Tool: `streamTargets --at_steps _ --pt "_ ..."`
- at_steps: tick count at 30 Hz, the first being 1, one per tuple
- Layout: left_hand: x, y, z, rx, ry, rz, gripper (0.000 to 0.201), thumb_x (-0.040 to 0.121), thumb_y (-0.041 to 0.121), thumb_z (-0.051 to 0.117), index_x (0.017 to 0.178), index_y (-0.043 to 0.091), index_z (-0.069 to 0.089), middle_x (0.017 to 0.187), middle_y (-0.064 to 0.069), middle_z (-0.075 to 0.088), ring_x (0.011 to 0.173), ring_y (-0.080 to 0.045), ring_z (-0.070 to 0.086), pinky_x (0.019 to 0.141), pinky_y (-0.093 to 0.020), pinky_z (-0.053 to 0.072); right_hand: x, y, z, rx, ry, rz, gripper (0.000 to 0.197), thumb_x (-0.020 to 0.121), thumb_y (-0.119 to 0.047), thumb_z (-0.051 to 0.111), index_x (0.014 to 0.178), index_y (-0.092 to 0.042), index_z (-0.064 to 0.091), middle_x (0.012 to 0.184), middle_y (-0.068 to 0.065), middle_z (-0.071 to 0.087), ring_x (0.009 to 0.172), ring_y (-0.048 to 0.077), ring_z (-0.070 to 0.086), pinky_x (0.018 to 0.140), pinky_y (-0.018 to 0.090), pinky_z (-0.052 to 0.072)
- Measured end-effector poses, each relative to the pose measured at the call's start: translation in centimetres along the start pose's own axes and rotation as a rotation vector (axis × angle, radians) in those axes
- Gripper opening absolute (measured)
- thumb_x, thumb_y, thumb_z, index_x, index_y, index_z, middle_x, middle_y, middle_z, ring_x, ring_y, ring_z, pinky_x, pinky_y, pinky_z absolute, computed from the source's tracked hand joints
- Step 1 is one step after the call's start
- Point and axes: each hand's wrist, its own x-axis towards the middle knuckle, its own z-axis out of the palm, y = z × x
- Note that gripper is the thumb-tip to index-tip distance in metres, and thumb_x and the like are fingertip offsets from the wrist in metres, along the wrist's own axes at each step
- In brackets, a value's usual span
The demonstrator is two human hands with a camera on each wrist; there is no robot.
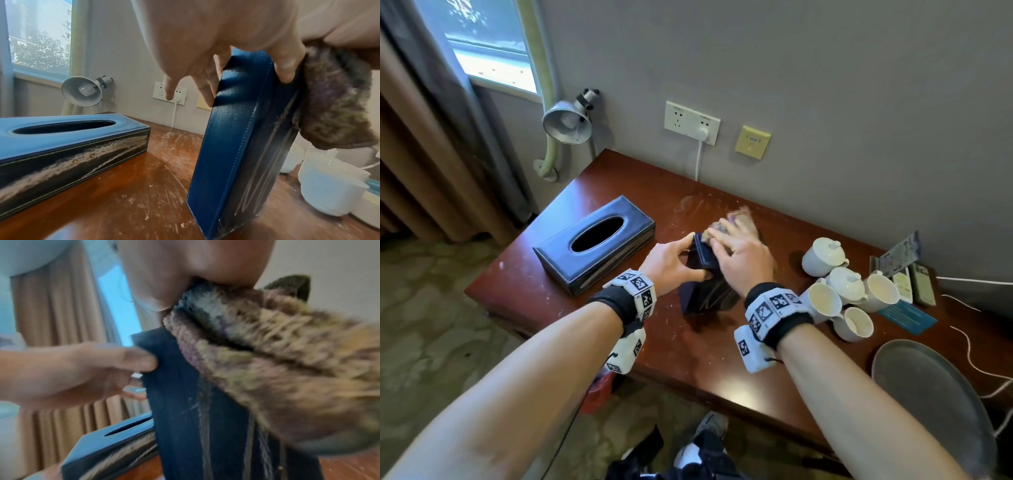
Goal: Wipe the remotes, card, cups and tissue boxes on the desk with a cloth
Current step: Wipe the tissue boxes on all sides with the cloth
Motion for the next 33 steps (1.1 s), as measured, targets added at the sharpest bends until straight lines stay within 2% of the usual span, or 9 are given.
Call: streamTargets --at_steps 3,6,8,10,15,19,22,30,33 --pt "0.3 0.9 -0.2 0.170 -0.025 0.015 0.082 0.075 0.051 0.076 0.143 0.022 0.041 0.121 0.004 0.067 0.105 -0.016 0.060 0.109 -0.047 0.037 -0.9 0.0 0.0 0.032 -0.011 -0.094 0.029 0.098 -0.033 0.057 0.125 -0.031 0.067 0.146 -0.004 0.051 0.141 0.012 0.036 0.113 0.025 0.027" --pt "0.4 2.4 -0.7 0.202 0.007 0.086 0.080 0.074 0.046 0.077 0.138 0.019 0.038 0.129 0.001 0.057 0.115 -0.018 0.053 0.113 -0.050 0.029 -0.9 0.6 0.0 0.059 -0.013 -0.107 0.030 0.098 -0.032 0.057 0.125 -0.029 0.067 0.144 -0.003 0.052 0.141 0.015 0.037 0.116 0.029 0.027" --pt "0.6 3.0 -1.1 0.194 0.010 0.093 0.075 0.076 0.046 0.078 0.136 0.018 0.043 0.118 0.003 0.058 0.108 -0.017 0.054 0.108 -0.046 0.036 -0.9 0.3 0.4 0.073 0.012 -0.113 0.031 0.097 -0.034 0.055 0.124 -0.027 0.068 0.142 -0.001 0.055 0.140 0.018 0.040 0.116 0.034 0.030" --pt "0.5 3.3 -1.4 0.215 0.009 0.082 0.072 0.074 0.048 0.080 0.131 0.017 0.048 0.106 0.007 0.057 0.100 -0.017 0.056 0.099 -0.040 0.042 -1.0 0.7 0.4 0.072 0.008 -0.112 0.030 0.097 -0.034 0.055 0.124 -0.026 0.068 0.143 -0.002 0.053 0.140 0.016 0.039 0.116 0.026 0.026" --pt "0.7 3.3 -1.5 0.132 0.005 0.037 0.070 0.066 0.047 0.086 0.122 0.024 0.051 0.106 0.003 0.064 0.094 -0.017 0.060 0.083 -0.036 0.051 -0.5 5.3 -2.0 0.171 0.035 0.070 0.027 0.096 -0.026 0.060 0.122 -0.024 0.069 0.144 -0.003 0.052 0.139 0.011 0.040 0.113 0.017 0.023" --pt "0.7 3.6 -1.5 0.086 0.012 0.002 0.065 0.066 0.044 0.088 0.117 0.027 0.052 0.090 0.006 0.062 0.077 -0.012 0.058 0.066 -0.029 0.044 -1.8 5.8 -2.3 0.223 0.082 0.108 0.029 0.097 -0.020 0.060 0.125 -0.020 0.067 0.141 -0.003 0.054 0.139 0.011 0.040 0.111 0.010 0.019" --pt "0.8 3.7 -1.6 0.071 -0.007 -0.007 0.065 0.065 0.044 0.088 0.116 0.028 0.052 0.093 0.005 0.062 0.078 -0.013 0.059 0.067 -0.029 0.047 -3.3 5.9 -2.3 0.218 0.129 0.075 0.028 0.096 -0.019 0.061 0.124 -0.018 0.068 0.138 -0.002 0.056 0.137 0.009 0.042 0.109 0.006 0.019" --pt "0.7 3.5 -1.2 0.053 0.028 0.007 0.065 0.065 0.043 0.089 0.116 0.028 0.051 0.094 0.006 0.065 0.077 -0.009 0.061 0.064 -0.023 0.046 1.2 3.1 -2.1 0.012 -0.036 0.091 0.031 0.100 -0.034 0.051 0.126 -0.028 0.066 0.142 -0.008 0.054 0.139 0.012 0.039 0.110 0.026 0.030" --pt "0.6 3.6 -1.1 0.069 0.050 0.014 0.065 0.064 0.044 0.088 0.115 0.026 0.051 0.092 0.005 0.066 0.077 -0.009 0.061 0.066 -0.025 0.047 0.5 1.1 -0.9 0.022 -0.078 -0.006 0.033 0.100 -0.036 0.051 0.129 -0.030 0.064 0.145 -0.008 0.052 0.141 0.012 0.035 0.115 0.028 0.027"
